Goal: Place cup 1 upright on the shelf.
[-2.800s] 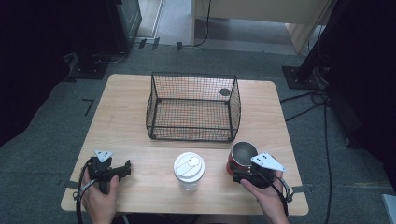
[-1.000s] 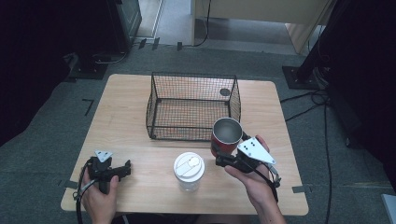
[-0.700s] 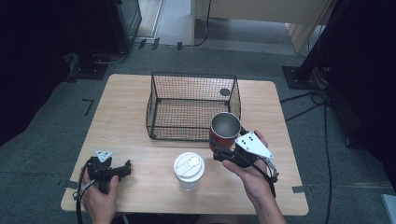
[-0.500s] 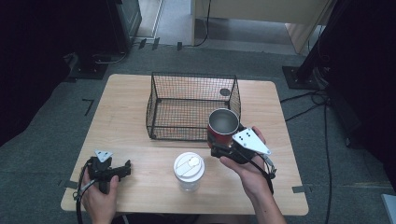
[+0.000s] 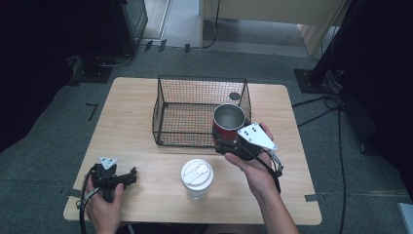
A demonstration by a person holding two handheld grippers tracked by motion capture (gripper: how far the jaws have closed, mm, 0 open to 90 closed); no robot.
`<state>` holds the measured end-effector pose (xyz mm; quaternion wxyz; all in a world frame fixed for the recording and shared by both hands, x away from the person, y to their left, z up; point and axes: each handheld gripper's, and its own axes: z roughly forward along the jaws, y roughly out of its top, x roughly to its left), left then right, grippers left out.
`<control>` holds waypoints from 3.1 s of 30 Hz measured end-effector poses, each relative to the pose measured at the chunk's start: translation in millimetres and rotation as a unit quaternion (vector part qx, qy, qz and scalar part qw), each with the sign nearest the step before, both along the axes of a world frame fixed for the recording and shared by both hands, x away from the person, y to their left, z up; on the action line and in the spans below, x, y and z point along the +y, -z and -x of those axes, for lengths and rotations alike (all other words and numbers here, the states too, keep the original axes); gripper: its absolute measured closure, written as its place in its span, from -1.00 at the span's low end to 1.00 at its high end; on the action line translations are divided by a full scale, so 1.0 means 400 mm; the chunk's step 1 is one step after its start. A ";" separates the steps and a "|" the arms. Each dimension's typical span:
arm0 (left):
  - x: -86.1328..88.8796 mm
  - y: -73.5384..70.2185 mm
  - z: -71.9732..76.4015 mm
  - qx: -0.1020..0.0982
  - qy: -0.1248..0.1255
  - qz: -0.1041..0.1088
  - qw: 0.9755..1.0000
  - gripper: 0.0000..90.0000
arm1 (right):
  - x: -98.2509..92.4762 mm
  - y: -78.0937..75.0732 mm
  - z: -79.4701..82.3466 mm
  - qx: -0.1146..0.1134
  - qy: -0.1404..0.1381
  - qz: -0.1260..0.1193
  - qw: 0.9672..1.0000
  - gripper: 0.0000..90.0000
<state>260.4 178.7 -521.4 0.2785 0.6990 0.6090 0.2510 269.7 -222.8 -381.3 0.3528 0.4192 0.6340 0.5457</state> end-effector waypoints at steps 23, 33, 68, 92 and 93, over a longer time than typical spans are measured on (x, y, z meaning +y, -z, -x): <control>-0.002 0.000 -0.001 0.000 0.003 -0.001 1.000 -1.00 | 0.021 -0.026 -0.101 0.007 0.025 -0.007 1.000 -0.83; -0.002 0.000 -0.001 0.000 0.003 0.000 1.000 -1.00 | 0.029 -0.024 -0.151 0.011 0.038 -0.007 0.999 -0.83; -0.001 0.000 -0.001 0.001 0.004 -0.001 1.000 -1.00 | 0.076 0.076 -0.369 0.023 0.103 -0.005 0.994 -0.83; -0.001 0.000 -0.001 0.001 0.003 -0.001 1.000 -1.00 | 0.101 0.183 -0.452 0.118 0.102 0.024 0.987 -0.84; -0.001 0.000 -0.001 0.001 0.003 -0.001 1.000 -1.00 | 0.101 0.185 -0.453 0.124 0.102 0.030 0.987 -0.84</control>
